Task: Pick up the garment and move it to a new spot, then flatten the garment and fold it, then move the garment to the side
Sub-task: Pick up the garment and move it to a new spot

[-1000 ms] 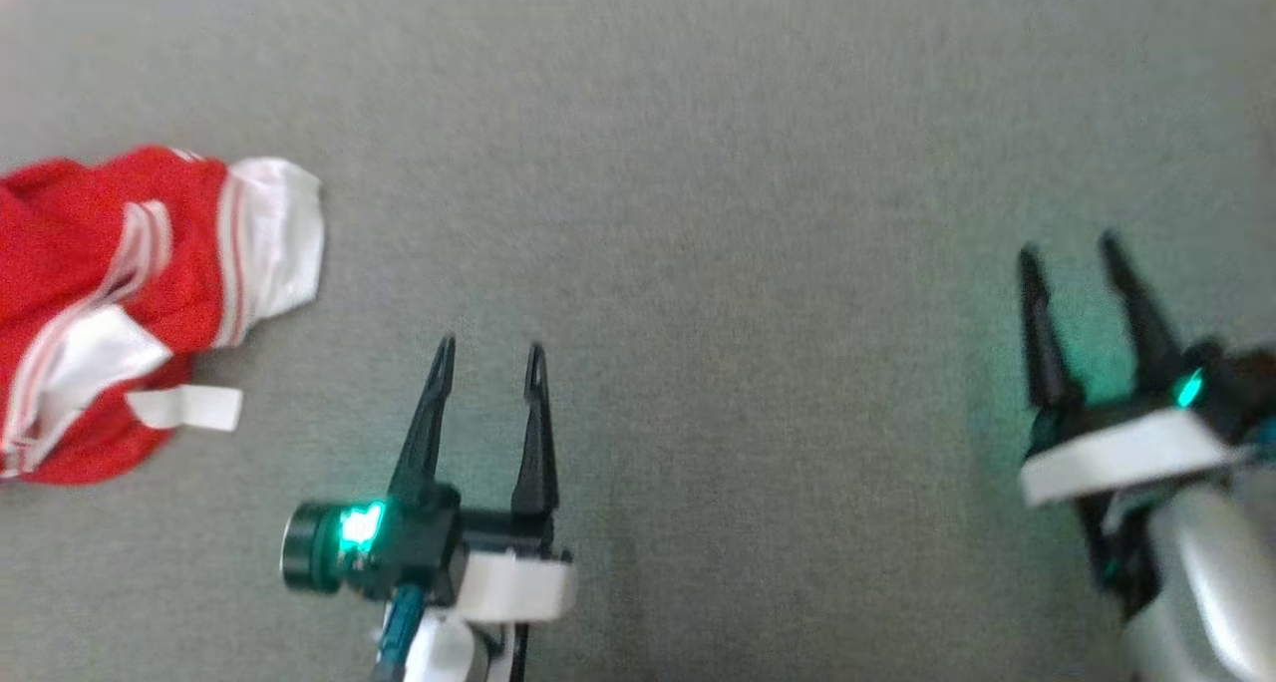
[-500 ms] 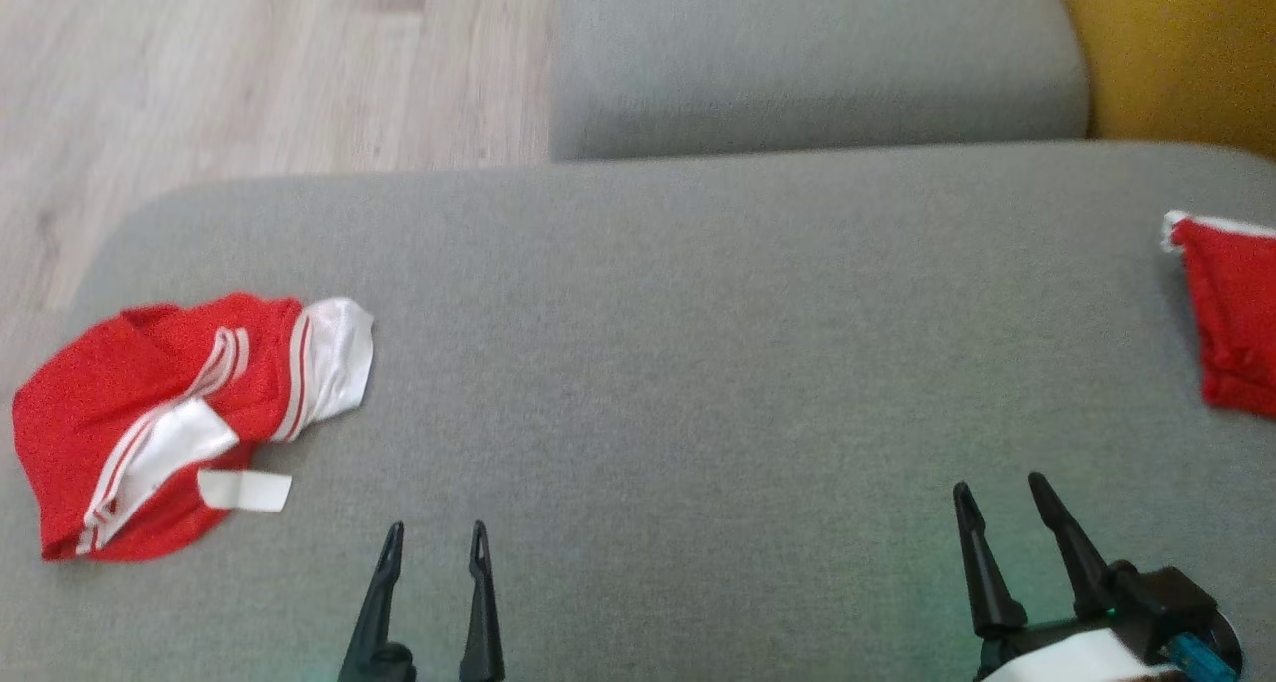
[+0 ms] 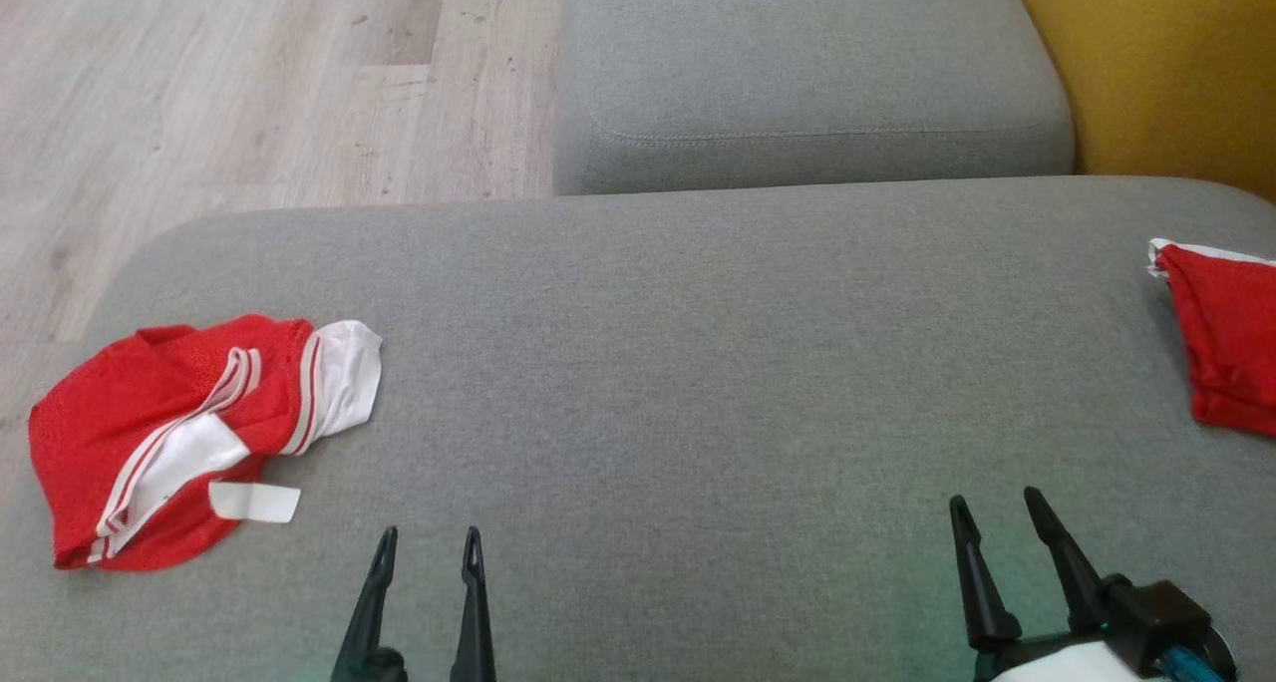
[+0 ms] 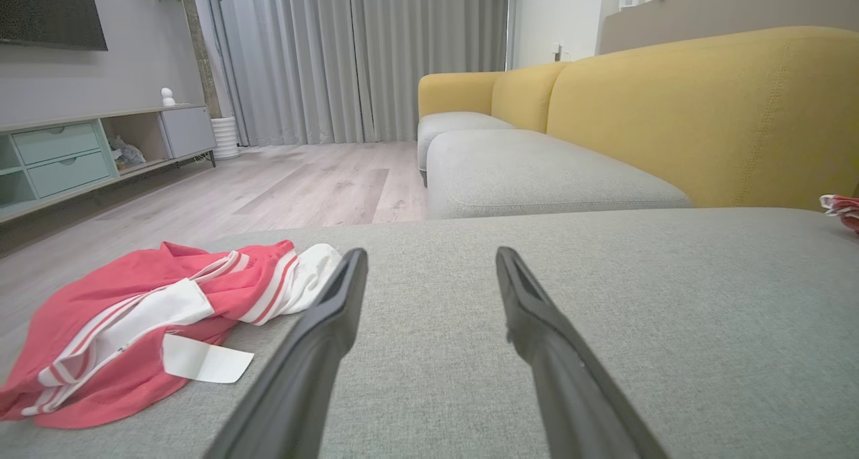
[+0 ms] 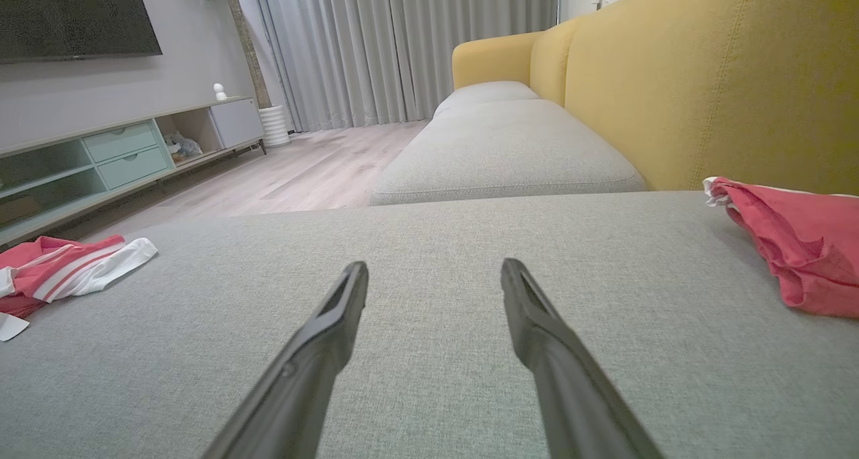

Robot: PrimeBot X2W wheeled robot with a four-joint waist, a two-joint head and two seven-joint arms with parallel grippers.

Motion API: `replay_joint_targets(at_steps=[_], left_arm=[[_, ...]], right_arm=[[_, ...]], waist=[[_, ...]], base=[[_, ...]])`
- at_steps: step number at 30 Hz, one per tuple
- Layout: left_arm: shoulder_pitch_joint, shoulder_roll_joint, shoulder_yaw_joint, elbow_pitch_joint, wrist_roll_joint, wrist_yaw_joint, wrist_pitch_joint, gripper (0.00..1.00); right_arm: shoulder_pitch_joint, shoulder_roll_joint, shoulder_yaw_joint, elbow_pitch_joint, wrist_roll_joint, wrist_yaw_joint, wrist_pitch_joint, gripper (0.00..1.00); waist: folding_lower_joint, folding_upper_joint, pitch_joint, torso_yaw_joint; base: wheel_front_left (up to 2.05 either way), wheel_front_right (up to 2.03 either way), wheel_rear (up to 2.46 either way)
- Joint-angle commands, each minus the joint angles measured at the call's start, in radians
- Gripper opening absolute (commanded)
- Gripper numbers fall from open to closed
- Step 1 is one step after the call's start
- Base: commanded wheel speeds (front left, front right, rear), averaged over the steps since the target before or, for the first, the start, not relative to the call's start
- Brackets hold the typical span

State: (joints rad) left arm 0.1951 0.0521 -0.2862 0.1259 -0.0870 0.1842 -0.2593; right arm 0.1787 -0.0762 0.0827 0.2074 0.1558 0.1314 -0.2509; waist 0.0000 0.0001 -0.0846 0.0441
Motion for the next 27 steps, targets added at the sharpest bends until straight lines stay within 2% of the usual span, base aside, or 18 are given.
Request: replay_joint_targets(at_steps=[1, 5, 9, 16, 21, 25, 27], left_arm=[[-0.020, -0.002, 0.038, -0.027, 0.010, -0.004, -0.002, 1.00], [-0.020, -0.002, 0.038, -0.025, 0.013, -0.005, -0.002, 1.00], [-0.026, -0.002, 0.037, -0.024, 0.023, -0.008, -0.002, 1.00], [-0.036, -0.002, 0.041, -0.028, 0.029, -0.005, -0.002, 1.00], [-0.032, -0.002, 0.052, -0.032, 0.028, 0.001, -0.002, 1.00], [-0.030, -0.002, 0.065, -0.039, 0.024, 0.008, -0.002, 1.00], [-0.027, -0.002, 0.078, -0.049, 0.016, 0.019, -0.002, 1.00]], right_arm=[[-0.024, -0.005, 0.012, -0.031, -0.007, -0.001, -0.011, 1.00], [-0.019, -0.001, 0.004, -0.032, -0.008, -0.001, -0.011, 1.00], [-0.016, 0.002, 0.009, -0.029, -0.011, -0.001, -0.011, 1.00], [-0.022, 0.005, 0.028, -0.031, -0.013, -0.001, -0.011, 1.00], [-0.036, 0.001, 0.039, -0.033, -0.012, -0.001, -0.011, 1.00], [-0.045, -0.008, 0.047, -0.033, -0.013, -0.001, -0.011, 1.00], [-0.055, -0.017, 0.060, -0.033, -0.015, -0.001, -0.011, 1.00]], waist=[[0.0000, -0.0001, 0.001, 0.007], [0.0000, -0.0001, 0.003, 0.024], [0.0000, -0.0001, 0.011, 0.072], [0.0000, -0.0001, 0.036, 0.226], [0.0000, -0.0001, 0.056, 0.377], [0.0000, -0.0001, 0.071, 0.455], [0.0000, -0.0001, 0.088, 0.471]], base=[[0.00, 0.00, 0.00], [0.00, 0.00, 0.00], [0.00, 0.00, 0.00], [0.00, 0.00, 0.00], [0.00, 0.00, 0.00], [0.00, 0.00, 0.00], [0.00, 0.00, 0.00]])
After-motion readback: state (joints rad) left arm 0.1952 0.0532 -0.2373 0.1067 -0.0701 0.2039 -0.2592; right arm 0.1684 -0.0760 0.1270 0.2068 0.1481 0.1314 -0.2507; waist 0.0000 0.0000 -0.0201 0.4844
